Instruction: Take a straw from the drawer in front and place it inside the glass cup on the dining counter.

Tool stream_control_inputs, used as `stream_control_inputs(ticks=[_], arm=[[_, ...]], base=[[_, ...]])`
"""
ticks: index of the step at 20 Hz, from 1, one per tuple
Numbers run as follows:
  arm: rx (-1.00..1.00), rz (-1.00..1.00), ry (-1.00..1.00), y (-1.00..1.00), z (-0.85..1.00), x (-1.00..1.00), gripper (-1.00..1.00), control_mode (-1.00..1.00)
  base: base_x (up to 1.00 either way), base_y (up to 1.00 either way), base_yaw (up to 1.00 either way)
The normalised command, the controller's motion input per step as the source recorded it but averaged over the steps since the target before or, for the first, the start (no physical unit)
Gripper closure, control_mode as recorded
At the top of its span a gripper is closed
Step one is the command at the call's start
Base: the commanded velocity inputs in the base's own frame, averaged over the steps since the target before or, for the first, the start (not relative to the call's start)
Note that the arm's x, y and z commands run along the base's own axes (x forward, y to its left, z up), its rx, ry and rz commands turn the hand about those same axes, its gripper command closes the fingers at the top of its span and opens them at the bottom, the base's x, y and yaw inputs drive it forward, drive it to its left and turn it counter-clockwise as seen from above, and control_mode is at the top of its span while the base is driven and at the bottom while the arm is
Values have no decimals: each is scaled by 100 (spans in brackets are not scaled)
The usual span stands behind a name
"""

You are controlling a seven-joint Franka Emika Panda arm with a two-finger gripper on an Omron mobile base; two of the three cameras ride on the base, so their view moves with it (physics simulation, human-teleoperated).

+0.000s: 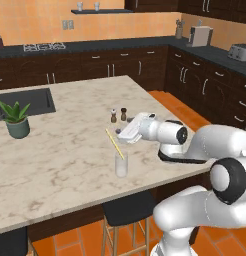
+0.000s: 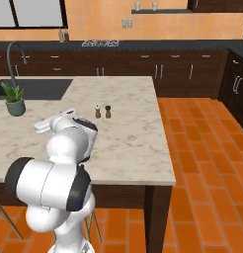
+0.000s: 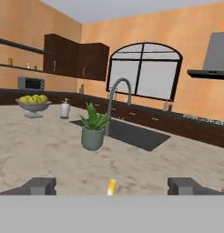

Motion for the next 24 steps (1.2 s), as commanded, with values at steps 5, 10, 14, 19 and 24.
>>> stream_control_inputs(ticks=[5, 10, 14, 19, 24], arm=[[35, 30, -19, -66, 91, -50, -100, -100], [27, 21, 3, -28, 100, -30, -100, -100], [21, 12, 16, -7, 100, -8, -100, -100], [22, 7, 31, 0, 100, 0, -100, -100], [1, 2, 39, -6, 100, -17, -100, -100]], base=[[0, 0, 0], [0, 0, 0], [0, 0, 0], [0, 0, 0], [0, 0, 0]])
